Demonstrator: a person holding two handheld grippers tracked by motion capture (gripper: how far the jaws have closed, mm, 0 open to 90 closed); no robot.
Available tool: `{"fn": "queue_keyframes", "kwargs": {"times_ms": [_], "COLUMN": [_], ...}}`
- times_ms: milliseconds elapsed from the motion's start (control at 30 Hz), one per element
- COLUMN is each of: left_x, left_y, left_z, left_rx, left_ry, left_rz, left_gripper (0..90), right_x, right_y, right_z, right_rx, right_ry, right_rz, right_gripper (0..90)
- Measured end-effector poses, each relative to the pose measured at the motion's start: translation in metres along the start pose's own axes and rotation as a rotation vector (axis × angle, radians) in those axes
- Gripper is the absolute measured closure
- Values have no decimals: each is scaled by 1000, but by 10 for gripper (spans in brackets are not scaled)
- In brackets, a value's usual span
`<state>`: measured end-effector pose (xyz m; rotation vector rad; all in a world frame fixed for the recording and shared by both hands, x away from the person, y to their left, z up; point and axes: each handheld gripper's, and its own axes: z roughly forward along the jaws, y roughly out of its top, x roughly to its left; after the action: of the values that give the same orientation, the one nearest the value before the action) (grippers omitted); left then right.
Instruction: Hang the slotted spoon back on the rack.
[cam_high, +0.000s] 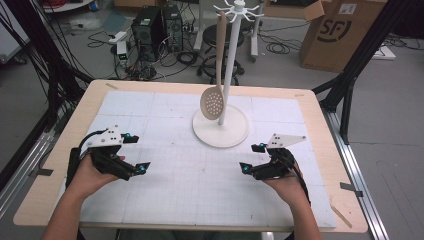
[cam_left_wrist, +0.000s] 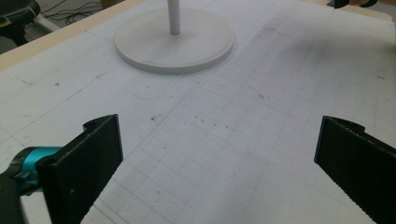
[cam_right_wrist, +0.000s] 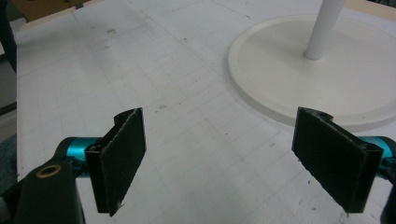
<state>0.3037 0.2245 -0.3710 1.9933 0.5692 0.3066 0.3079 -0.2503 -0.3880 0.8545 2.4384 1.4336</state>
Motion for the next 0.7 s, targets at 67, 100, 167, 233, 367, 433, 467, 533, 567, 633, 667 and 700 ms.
{"fn": "queue_keyframes", "kwargs": {"times_ms": [67,100,167,233,367,433,467,533,567,633,667,700], "left_x": [0,0,0,0,-1,-1,0,-1,-1,0,0,0], "left_y": [0,0,-1,-1,-1,-1,-1,-1,-1,-1,-2,-2], "left_z": [0,0,-1,-2,-2,-2,-2,-1,-1,-1,-1,-1], "left_rx": [-2,-1,-4,-11,-13,-11,-11,-11,-9,-7,-6,-6], "left_ry": [-6,-5,-5,-9,-7,-5,-4,3,1,2,3,3], "left_rz": [-3,2,1,0,-1,0,0,-2,-4,-1,-1,-2], "left_gripper": [17,17,17,17,17,17,17,17,17,17,17,17], "right_x": [-1,-1,-2,-1,1,0,0,0,0,0,0,-1], "right_y": [-1,0,0,0,0,0,0,0,0,-1,-1,-1], "right_z": [-1,-1,0,1,2,2,2,2,2,2,2,2], "right_rx": [0,-2,-3,9,15,14,16,15,15,20,17,17], "right_ry": [-5,-4,-5,-5,-5,-8,-8,-8,-8,-6,-7,-7], "right_rz": [-1,3,-1,-1,-5,-9,-9,-9,-1,1,-1,-1], "right_gripper": [166,166,166,166,166,166,166,167,166,167,166,166]}}
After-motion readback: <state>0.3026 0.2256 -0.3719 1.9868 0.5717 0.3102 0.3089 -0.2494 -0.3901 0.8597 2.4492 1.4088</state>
